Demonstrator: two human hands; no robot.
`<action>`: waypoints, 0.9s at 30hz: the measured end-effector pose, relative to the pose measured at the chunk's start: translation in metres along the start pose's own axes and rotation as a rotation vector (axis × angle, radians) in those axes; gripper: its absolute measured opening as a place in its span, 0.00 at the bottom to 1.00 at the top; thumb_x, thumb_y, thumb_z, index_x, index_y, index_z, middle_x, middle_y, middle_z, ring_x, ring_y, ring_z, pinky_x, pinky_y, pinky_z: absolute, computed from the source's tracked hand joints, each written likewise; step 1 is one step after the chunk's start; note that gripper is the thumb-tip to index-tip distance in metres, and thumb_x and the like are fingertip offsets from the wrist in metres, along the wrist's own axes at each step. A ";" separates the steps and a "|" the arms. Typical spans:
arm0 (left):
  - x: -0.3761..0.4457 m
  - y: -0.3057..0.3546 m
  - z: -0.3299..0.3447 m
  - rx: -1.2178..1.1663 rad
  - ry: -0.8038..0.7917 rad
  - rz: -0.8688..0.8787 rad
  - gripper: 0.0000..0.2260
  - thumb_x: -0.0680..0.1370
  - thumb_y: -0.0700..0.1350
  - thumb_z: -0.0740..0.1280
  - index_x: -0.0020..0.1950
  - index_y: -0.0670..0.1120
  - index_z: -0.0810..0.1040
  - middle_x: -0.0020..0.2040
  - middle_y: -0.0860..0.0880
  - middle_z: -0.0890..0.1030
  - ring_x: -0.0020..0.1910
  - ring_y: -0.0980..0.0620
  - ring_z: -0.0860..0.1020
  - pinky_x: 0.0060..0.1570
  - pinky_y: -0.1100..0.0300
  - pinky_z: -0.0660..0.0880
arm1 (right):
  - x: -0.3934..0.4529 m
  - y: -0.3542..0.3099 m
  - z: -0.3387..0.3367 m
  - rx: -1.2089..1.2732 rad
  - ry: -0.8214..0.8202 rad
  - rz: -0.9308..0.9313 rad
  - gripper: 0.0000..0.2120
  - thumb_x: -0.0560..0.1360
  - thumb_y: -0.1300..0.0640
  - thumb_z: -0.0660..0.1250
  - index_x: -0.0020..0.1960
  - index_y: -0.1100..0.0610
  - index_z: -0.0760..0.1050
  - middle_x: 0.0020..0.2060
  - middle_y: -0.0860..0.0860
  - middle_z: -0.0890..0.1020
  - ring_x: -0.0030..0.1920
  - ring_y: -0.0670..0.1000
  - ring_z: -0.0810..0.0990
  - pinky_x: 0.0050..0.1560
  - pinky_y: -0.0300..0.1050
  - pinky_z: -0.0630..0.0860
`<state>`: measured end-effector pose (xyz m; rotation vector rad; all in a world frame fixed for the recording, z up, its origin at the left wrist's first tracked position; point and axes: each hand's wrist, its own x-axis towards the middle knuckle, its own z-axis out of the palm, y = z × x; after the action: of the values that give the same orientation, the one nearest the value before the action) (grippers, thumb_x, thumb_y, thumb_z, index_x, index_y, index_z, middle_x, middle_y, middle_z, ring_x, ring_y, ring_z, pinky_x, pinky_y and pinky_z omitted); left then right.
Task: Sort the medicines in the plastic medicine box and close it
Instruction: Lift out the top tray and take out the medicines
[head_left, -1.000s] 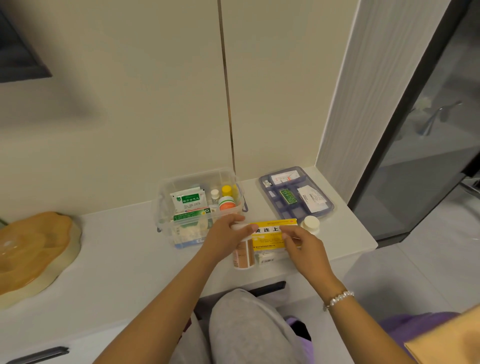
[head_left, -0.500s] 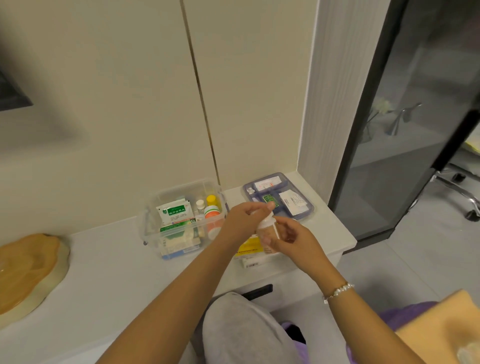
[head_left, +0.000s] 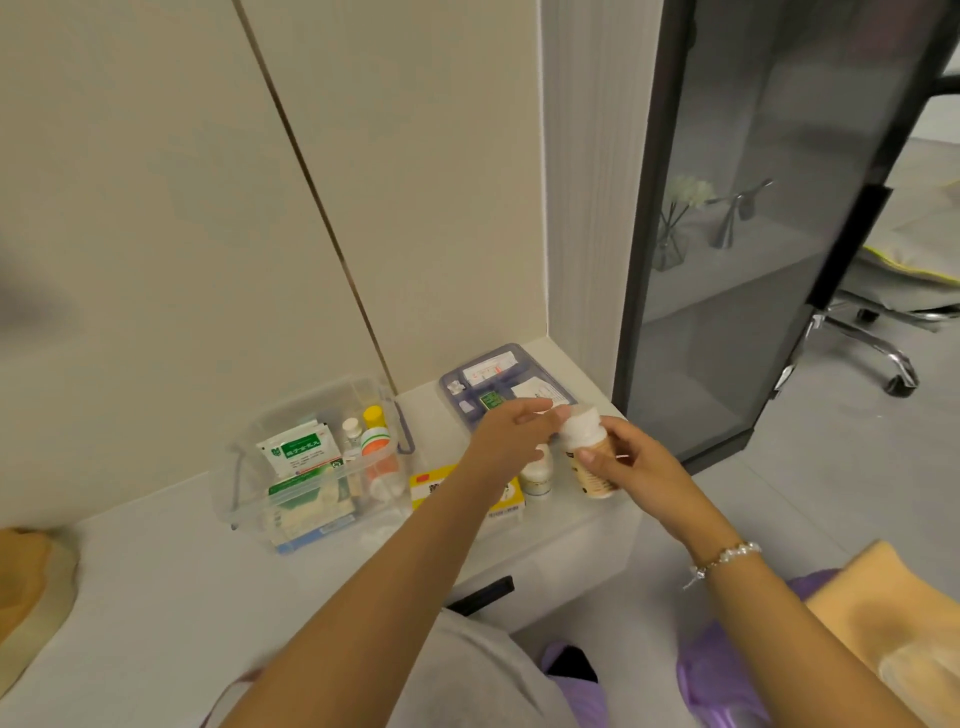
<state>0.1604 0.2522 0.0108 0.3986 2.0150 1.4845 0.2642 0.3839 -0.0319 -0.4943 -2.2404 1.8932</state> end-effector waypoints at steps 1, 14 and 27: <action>0.003 -0.003 0.000 0.052 0.041 0.012 0.18 0.75 0.51 0.67 0.63 0.46 0.76 0.60 0.46 0.80 0.53 0.52 0.78 0.53 0.58 0.76 | 0.003 0.004 -0.004 0.004 0.027 0.008 0.13 0.72 0.51 0.68 0.53 0.38 0.69 0.51 0.43 0.78 0.52 0.45 0.76 0.45 0.36 0.73; 0.022 -0.050 -0.003 0.191 0.236 -0.078 0.15 0.76 0.48 0.67 0.62 0.47 0.76 0.61 0.47 0.78 0.57 0.49 0.76 0.62 0.49 0.73 | 0.050 0.061 -0.004 -0.130 0.042 0.121 0.21 0.71 0.56 0.70 0.61 0.48 0.68 0.56 0.45 0.74 0.55 0.47 0.73 0.57 0.42 0.67; 0.020 -0.052 -0.007 0.204 0.239 -0.056 0.14 0.76 0.50 0.64 0.61 0.49 0.75 0.60 0.49 0.78 0.54 0.51 0.76 0.59 0.51 0.75 | 0.045 0.061 0.005 -0.120 0.104 0.076 0.28 0.69 0.53 0.72 0.66 0.48 0.66 0.67 0.49 0.71 0.67 0.52 0.70 0.67 0.50 0.67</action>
<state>0.1454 0.2407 -0.0428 0.2530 2.3572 1.3500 0.2291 0.4036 -0.0966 -0.6884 -2.3075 1.7308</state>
